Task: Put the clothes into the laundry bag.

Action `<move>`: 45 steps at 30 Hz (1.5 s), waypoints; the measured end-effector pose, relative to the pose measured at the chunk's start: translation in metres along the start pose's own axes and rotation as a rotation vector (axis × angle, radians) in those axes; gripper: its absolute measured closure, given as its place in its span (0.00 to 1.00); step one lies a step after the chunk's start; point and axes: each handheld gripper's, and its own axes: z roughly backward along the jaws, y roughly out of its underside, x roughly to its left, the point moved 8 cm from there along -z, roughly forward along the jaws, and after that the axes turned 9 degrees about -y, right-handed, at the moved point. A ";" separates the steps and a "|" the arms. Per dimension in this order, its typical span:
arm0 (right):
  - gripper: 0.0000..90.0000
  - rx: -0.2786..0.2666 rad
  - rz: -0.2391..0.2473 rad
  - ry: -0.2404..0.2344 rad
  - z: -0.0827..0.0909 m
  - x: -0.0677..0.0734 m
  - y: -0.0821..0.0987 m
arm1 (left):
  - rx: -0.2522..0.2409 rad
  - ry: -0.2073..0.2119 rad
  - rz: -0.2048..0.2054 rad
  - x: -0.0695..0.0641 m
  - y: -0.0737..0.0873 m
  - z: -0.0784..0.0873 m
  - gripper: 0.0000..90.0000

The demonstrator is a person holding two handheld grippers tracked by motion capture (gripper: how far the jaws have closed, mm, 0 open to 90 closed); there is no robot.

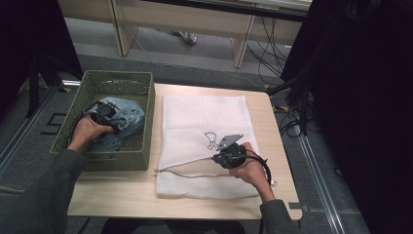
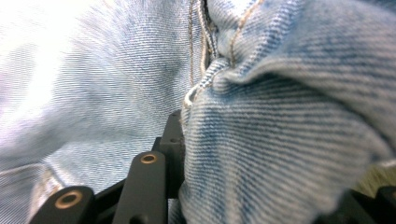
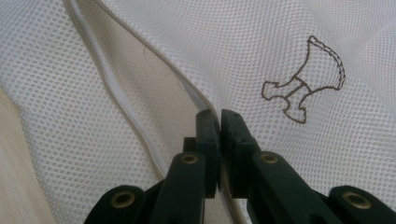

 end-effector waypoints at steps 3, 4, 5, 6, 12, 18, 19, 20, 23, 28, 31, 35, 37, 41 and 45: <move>0.96 0.000 0.012 -0.003 -0.001 -0.002 0.001 | 0.067 0.085 0.055 -0.006 0.005 -0.007 0.43; 0.96 -0.001 0.010 -0.004 -0.001 -0.002 0.001 | 0.105 0.122 0.043 -0.012 0.009 -0.009 0.30; 0.96 -0.003 0.035 0.005 0.000 -0.004 0.000 | 0.118 0.121 0.032 -0.017 0.011 -0.010 0.22; 0.96 0.002 0.018 0.004 0.000 -0.003 0.001 | 0.109 0.113 -0.001 -0.019 0.012 -0.012 0.16; 0.96 0.000 0.001 0.006 0.001 -0.001 0.001 | 0.121 0.078 -0.064 -0.031 0.019 -0.029 0.03; 0.96 -0.009 0.004 0.013 0.004 -0.002 0.000 | 0.073 0.067 -0.002 -0.015 0.014 -0.020 0.55; 0.96 -0.010 0.001 0.007 0.005 -0.001 0.000 | 0.063 0.066 -0.017 -0.013 0.014 -0.019 0.64; 0.96 -0.010 0.001 0.007 0.005 -0.001 0.000 | 0.062 0.066 -0.019 -0.013 0.015 -0.018 0.64; 0.96 -0.017 -0.006 0.009 0.006 -0.002 0.000 | 0.014 0.056 -0.012 -0.013 0.011 -0.014 0.72; 0.96 -0.015 -0.013 0.006 0.005 -0.003 0.000 | -0.134 0.137 0.129 0.000 0.001 0.014 0.78; 0.96 -0.021 0.012 0.009 0.007 -0.006 0.000 | -0.231 0.160 0.175 0.010 -0.005 0.036 0.79; 0.96 -0.033 -0.017 0.020 0.009 -0.006 0.000 | -0.418 0.260 0.338 0.023 -0.013 0.072 0.79; 0.96 -0.032 -0.023 0.015 0.009 -0.005 0.000 | -0.475 0.289 0.384 0.028 -0.016 0.089 0.79; 0.96 -0.038 -0.013 0.022 0.011 -0.006 -0.001 | -0.557 0.346 0.387 0.025 -0.019 0.130 0.79; 0.96 -0.045 0.000 0.023 0.011 -0.008 -0.002 | -0.597 0.370 0.367 0.018 -0.019 0.153 0.79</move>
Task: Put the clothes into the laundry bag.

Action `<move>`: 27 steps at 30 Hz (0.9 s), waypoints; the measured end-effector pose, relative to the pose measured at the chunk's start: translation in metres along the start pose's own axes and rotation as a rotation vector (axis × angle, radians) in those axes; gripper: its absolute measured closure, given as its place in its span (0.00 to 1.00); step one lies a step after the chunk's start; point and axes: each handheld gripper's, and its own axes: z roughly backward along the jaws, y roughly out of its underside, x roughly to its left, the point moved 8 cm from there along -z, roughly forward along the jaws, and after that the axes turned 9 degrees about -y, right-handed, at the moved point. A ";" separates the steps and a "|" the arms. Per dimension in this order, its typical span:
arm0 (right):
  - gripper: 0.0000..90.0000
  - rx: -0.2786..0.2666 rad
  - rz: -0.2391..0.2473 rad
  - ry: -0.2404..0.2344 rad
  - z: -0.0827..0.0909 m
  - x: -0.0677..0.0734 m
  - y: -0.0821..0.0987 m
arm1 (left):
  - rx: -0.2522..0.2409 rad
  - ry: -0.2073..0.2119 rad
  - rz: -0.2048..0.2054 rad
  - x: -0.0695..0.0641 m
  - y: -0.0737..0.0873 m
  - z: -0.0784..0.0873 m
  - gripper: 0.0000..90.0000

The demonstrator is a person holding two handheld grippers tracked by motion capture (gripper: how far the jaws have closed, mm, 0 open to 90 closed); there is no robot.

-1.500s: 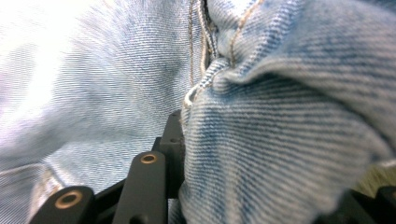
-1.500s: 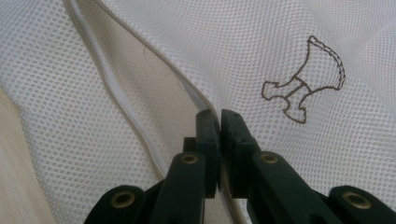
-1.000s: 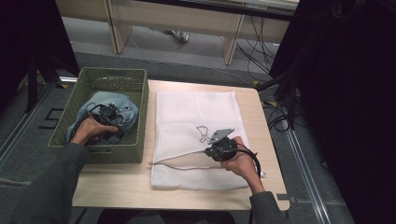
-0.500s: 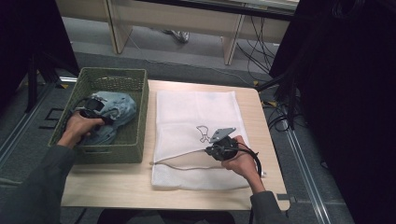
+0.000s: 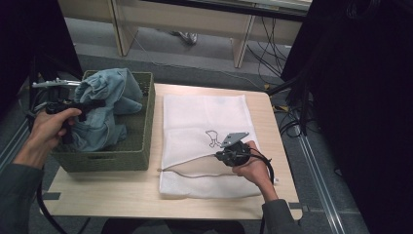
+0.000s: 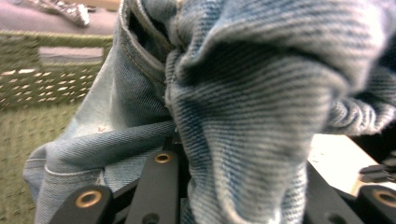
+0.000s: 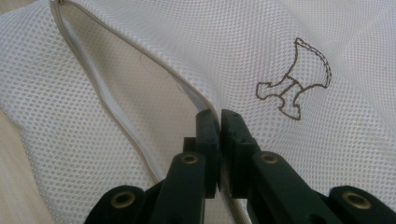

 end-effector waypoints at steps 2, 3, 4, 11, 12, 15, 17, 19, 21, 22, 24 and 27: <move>0.97 -0.001 -0.033 -0.001 0.001 0.002 0.000 | -0.002 0.024 0.002 -0.008 -0.002 0.007 0.79; 0.97 -0.002 -0.034 -0.003 0.002 0.002 0.000 | -0.006 0.040 0.003 -0.012 -0.004 0.011 0.79; 0.97 -0.004 -0.032 -0.002 0.002 0.002 -0.001 | -0.005 0.057 0.002 -0.017 -0.005 0.015 0.79; 0.97 -0.022 -0.010 0.010 0.005 -0.001 -0.003 | -0.058 0.167 -0.030 -0.059 -0.018 0.052 0.79; 0.97 -0.022 -0.010 0.010 0.005 -0.001 -0.003 | -0.058 0.167 -0.030 -0.059 -0.018 0.052 0.79; 0.97 -0.024 -0.030 0.010 0.007 0.000 -0.004 | -0.087 0.211 -0.042 -0.079 -0.031 0.075 0.79; 0.97 -0.029 -0.018 0.011 0.007 0.000 -0.005 | -0.094 0.235 -0.059 -0.090 -0.036 0.084 0.79; 0.97 -0.030 -0.015 0.013 0.007 -0.001 -0.006 | -0.092 0.253 -0.093 -0.102 -0.040 0.093 0.79; 0.97 -0.029 -0.015 0.014 0.007 -0.001 -0.006 | -0.092 0.268 -0.107 -0.114 -0.041 0.100 0.79; 0.97 -0.029 -0.015 0.014 0.007 -0.001 -0.006 | -0.092 0.268 -0.107 -0.114 -0.041 0.100 0.79; 0.97 -0.022 -0.016 0.004 0.008 -0.001 -0.006 | -0.090 0.294 -0.127 -0.125 -0.041 0.106 0.79; 0.97 -0.033 -0.018 0.019 0.007 -0.002 -0.006 | -0.111 0.373 -0.165 -0.153 -0.039 0.116 0.79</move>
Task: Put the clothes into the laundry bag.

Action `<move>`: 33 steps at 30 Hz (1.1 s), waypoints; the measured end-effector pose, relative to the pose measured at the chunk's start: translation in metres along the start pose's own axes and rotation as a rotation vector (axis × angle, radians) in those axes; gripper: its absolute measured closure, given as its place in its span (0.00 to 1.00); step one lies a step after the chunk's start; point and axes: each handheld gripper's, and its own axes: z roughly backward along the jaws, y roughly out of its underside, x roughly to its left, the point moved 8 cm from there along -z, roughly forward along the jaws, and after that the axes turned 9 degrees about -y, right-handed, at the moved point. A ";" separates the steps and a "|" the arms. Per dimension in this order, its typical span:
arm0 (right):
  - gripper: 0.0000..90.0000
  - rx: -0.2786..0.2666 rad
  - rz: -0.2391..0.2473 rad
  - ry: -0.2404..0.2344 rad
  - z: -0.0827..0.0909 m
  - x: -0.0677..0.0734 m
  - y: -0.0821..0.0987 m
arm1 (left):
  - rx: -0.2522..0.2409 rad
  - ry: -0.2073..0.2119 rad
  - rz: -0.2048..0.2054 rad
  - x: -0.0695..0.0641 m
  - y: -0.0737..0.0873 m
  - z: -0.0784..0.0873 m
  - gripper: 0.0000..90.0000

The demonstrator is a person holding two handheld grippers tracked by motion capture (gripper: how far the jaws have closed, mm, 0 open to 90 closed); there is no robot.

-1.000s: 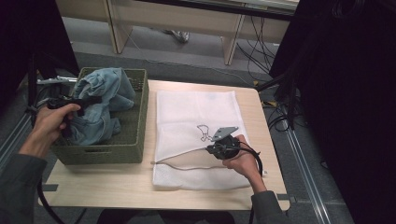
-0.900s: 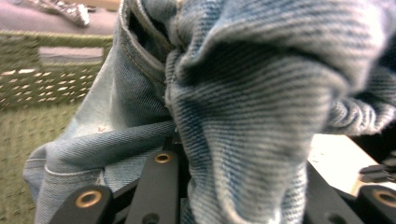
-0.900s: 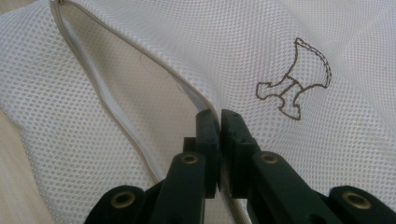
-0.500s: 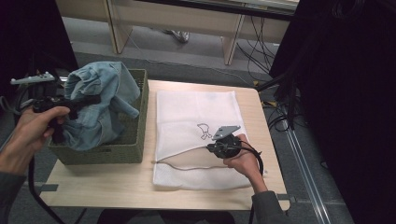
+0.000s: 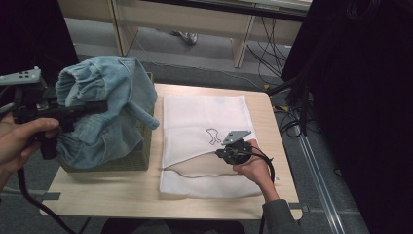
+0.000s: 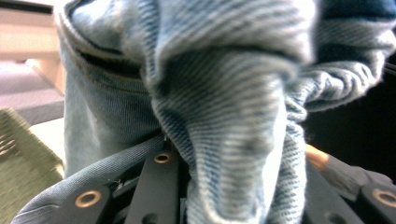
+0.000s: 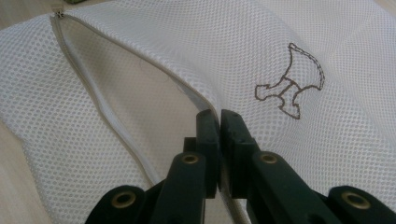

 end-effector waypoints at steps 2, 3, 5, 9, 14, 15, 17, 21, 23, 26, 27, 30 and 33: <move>0.97 -0.005 0.017 -0.002 0.000 -0.002 -0.001 | 0.009 0.025 -0.002 -0.015 0.000 0.001 0.79; 0.97 -0.008 0.011 -0.002 0.000 -0.002 -0.001 | 0.009 0.025 -0.002 -0.015 0.000 0.001 0.79; 0.97 -0.007 -0.009 -0.001 0.001 -0.001 -0.001 | 0.011 0.056 -0.024 -0.036 -0.001 0.000 0.79; 0.97 -0.013 -0.012 -0.008 0.003 -0.002 -0.002 | 0.018 0.119 -0.052 -0.065 -0.004 -0.003 0.79; 0.97 -0.039 0.001 0.002 0.005 -0.005 -0.007 | 0.029 0.222 -0.053 -0.096 0.000 -0.006 0.79; 0.97 -0.038 0.000 0.005 0.006 -0.005 -0.008 | 0.029 0.222 -0.053 -0.096 0.000 -0.006 0.79; 0.97 -0.050 -0.010 0.015 0.010 -0.005 -0.014 | 0.049 0.255 -0.060 -0.107 0.012 -0.014 0.78; 0.98 -0.076 0.015 0.023 0.017 -0.007 -0.024 | 0.099 0.306 -0.047 -0.118 0.042 -0.036 0.78; 0.98 -0.090 0.013 0.025 0.021 -0.008 -0.032 | 0.148 0.323 -0.044 -0.120 0.060 -0.050 0.78; 0.98 -0.096 0.014 0.026 0.022 -0.008 -0.037 | 0.285 0.311 -0.040 -0.111 0.101 -0.091 0.78; 0.98 -0.111 -0.027 0.045 0.021 -0.006 -0.037 | 0.285 0.311 -0.040 -0.111 0.101 -0.091 0.78; 0.98 -0.109 -0.004 0.032 0.022 -0.008 -0.040 | 0.324 0.303 -0.038 -0.102 0.116 -0.127 0.78; 0.98 -0.121 0.012 0.037 0.025 -0.010 -0.043 | 0.347 0.281 -0.065 -0.096 0.126 -0.143 0.78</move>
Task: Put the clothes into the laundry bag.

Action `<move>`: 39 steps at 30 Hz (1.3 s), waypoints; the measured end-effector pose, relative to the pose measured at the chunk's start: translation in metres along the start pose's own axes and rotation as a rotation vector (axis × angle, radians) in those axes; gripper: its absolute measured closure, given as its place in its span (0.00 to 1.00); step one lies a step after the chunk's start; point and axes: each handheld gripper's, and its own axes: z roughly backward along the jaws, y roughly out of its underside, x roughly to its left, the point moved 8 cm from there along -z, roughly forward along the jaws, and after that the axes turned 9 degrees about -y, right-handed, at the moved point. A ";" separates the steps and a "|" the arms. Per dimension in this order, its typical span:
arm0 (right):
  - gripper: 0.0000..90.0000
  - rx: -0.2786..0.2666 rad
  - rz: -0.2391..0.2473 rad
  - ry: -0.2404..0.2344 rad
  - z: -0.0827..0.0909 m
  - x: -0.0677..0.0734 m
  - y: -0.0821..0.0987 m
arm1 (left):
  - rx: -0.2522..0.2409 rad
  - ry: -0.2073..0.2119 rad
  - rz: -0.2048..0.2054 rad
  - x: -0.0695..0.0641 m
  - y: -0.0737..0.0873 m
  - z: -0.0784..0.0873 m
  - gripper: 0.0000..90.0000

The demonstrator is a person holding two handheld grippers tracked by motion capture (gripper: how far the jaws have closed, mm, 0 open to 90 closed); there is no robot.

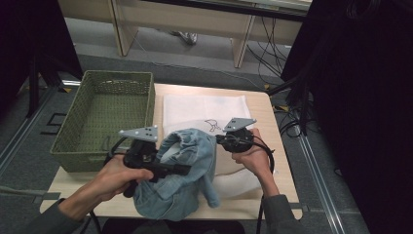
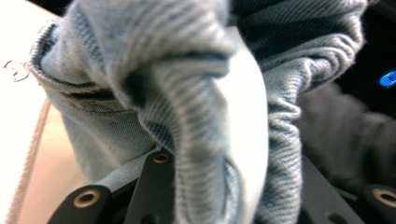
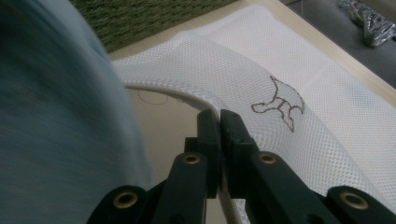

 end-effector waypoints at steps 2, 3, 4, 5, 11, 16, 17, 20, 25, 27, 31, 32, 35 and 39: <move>0.98 -0.004 -0.030 0.017 0.003 -0.001 -0.001 | 0.086 -0.083 -0.034 0.023 0.021 -0.031 0.78; 0.98 -0.005 -0.018 0.029 0.002 -0.002 -0.001 | 0.118 -0.087 -0.027 0.030 0.030 -0.042 0.78; 0.98 -0.005 -0.012 0.041 0.002 -0.003 -0.001 | 0.154 -0.096 -0.025 0.036 0.040 -0.052 0.78; 0.98 -0.005 -0.012 0.041 0.002 -0.003 -0.001 | 0.154 -0.096 -0.025 0.036 0.040 -0.052 0.78; 0.98 -0.026 -0.001 0.042 0.006 0.001 -0.007 | 0.244 -0.140 -0.042 0.054 0.064 -0.083 0.78; 0.98 -0.040 0.029 0.039 0.009 0.009 -0.016 | 0.220 -0.227 -0.023 0.072 0.045 -0.071 0.77; 0.98 -0.044 0.024 0.029 0.011 0.014 -0.019 | 0.198 -0.274 -0.012 0.079 0.032 -0.061 0.77; 0.98 -0.055 0.025 0.012 0.009 0.018 -0.023 | 0.183 -0.325 -0.041 0.084 0.023 -0.059 0.77; 0.98 -0.036 0.028 0.031 0.006 0.012 -0.016 | 0.283 -0.361 -0.032 0.102 0.051 -0.101 0.75; 0.98 -0.035 0.010 0.033 0.007 0.009 -0.012 | 0.331 -0.373 -0.046 0.107 0.060 -0.115 0.74; 0.98 -0.039 0.015 0.027 0.009 0.009 -0.011 | 0.303 -0.384 -0.042 0.098 0.053 -0.123 0.71; 0.98 -0.039 0.015 0.027 0.009 0.009 -0.011 | 0.293 -0.375 -0.066 0.092 0.047 -0.122 0.71; 0.98 -0.033 0.003 0.024 0.010 0.010 -0.009 | 0.288 -0.401 -0.042 0.105 0.039 -0.126 0.70; 1.00 -0.024 0.024 0.026 0.009 0.010 -0.006 | 0.328 -0.458 0.030 0.129 0.056 -0.139 0.60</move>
